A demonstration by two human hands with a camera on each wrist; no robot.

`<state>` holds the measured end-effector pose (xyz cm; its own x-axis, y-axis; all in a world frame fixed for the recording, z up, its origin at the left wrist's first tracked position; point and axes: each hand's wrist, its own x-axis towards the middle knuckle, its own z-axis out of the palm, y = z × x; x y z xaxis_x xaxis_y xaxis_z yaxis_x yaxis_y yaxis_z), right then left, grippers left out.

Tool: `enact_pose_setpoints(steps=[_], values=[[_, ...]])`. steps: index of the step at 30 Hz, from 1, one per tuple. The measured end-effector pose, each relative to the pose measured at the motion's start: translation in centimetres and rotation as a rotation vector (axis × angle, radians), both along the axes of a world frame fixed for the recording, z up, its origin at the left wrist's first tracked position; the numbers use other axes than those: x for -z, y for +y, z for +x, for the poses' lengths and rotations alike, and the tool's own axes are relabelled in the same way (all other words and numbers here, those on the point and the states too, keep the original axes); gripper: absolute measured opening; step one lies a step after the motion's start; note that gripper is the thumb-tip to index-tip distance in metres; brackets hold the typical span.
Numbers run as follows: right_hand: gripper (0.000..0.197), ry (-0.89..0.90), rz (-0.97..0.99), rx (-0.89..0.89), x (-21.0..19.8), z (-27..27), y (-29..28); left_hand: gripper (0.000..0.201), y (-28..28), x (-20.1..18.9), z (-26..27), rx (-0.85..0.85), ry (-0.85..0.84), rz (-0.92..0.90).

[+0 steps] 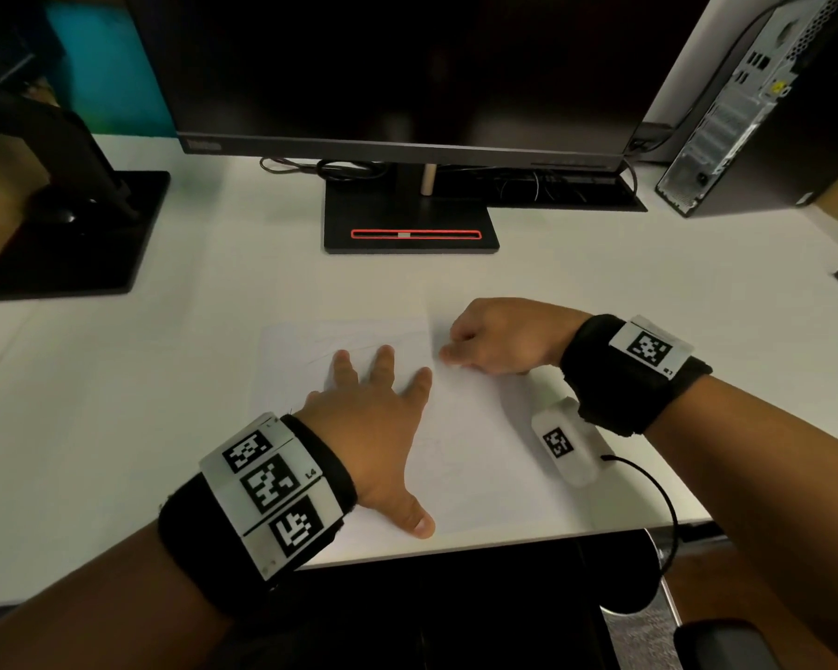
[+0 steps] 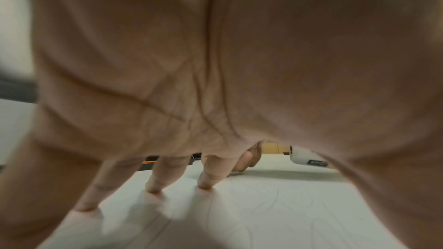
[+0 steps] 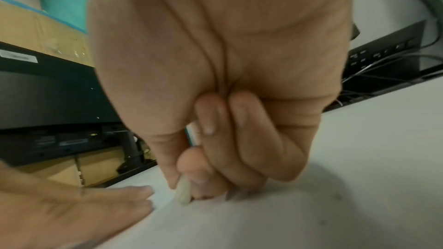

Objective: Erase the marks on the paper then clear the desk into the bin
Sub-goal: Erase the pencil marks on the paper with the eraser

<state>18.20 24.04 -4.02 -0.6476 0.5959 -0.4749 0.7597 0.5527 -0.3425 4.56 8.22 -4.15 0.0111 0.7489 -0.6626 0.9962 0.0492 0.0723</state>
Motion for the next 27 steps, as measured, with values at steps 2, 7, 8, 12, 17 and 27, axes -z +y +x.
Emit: enact_pose_setpoints(steps=[2, 7, 8, 12, 17, 27], values=[[0.041, 0.012, -0.023, 0.060, -0.1, 0.1, 0.5, 0.145, 0.0, 0.0, 0.0, 0.001, -0.001, 0.004], [0.045, -0.001, 0.092, 0.039, -0.2, 0.6, 0.7, 0.144, -0.1, 0.0, 0.0, -0.006, -0.005, 0.007], [0.044, -0.018, 0.047, -0.013, -0.1, 0.4, 0.2, 0.145, 0.0, 0.0, 0.0, -0.007, -0.004, 0.006], [0.043, 0.018, 0.028, 0.076, -0.1, 1.0, 0.7, 0.145, 0.0, 0.1, 0.0, -0.006, -0.007, 0.006], [0.044, -0.015, 0.049, -0.003, 0.2, 1.0, 0.1, 0.145, 0.0, 0.0, 0.0, -0.008, -0.006, 0.006], [0.041, -0.010, -0.054, -0.036, 0.2, 1.7, -1.2, 0.145, 0.1, -0.1, 0.0, -0.005, -0.004, -0.011]])
